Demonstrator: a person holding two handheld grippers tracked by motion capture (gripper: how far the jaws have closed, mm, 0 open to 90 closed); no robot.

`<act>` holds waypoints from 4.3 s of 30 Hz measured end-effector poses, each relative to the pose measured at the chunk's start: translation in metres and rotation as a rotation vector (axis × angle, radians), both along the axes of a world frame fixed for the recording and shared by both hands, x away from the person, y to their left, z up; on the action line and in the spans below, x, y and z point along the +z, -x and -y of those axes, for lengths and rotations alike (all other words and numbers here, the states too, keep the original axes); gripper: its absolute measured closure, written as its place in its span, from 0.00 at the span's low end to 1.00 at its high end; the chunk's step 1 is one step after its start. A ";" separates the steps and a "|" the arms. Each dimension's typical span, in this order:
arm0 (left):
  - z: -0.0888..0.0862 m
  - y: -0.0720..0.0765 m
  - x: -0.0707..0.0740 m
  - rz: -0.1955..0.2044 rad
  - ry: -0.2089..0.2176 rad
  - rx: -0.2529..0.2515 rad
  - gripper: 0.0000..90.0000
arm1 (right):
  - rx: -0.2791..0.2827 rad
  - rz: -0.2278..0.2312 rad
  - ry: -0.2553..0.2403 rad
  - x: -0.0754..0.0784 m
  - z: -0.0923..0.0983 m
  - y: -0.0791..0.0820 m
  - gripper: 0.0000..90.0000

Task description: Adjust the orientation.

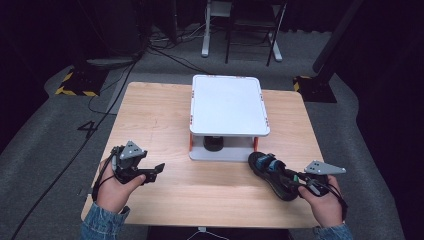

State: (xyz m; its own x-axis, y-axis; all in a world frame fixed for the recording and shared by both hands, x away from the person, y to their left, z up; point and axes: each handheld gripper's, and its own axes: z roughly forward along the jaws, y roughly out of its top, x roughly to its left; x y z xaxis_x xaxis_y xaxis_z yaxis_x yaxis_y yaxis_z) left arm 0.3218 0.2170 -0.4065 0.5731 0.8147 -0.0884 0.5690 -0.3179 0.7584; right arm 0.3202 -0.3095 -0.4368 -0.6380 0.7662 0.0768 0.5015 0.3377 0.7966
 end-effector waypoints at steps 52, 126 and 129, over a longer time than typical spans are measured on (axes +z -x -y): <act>-0.023 0.019 -0.003 -0.007 0.000 0.071 0.27 | -0.003 0.241 0.060 -0.017 -0.130 -0.047 0.42; -0.025 0.018 -0.013 -0.039 -0.014 0.072 0.27 | -0.168 0.121 -0.029 -0.061 -0.123 -0.106 0.27; -0.025 0.018 -0.012 -0.039 -0.009 0.076 0.27 | -0.184 0.136 -0.014 -0.060 -0.128 -0.106 0.26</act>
State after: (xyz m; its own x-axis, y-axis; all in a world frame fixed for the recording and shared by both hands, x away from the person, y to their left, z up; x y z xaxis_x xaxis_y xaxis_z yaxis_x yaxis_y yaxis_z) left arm 0.3039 0.2419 -0.4190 0.5057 0.8567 -0.1018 0.6207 -0.2793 0.7327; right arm 0.4257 -0.1810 -0.4966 -0.4930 0.8700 0.0108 0.4409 0.2391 0.8651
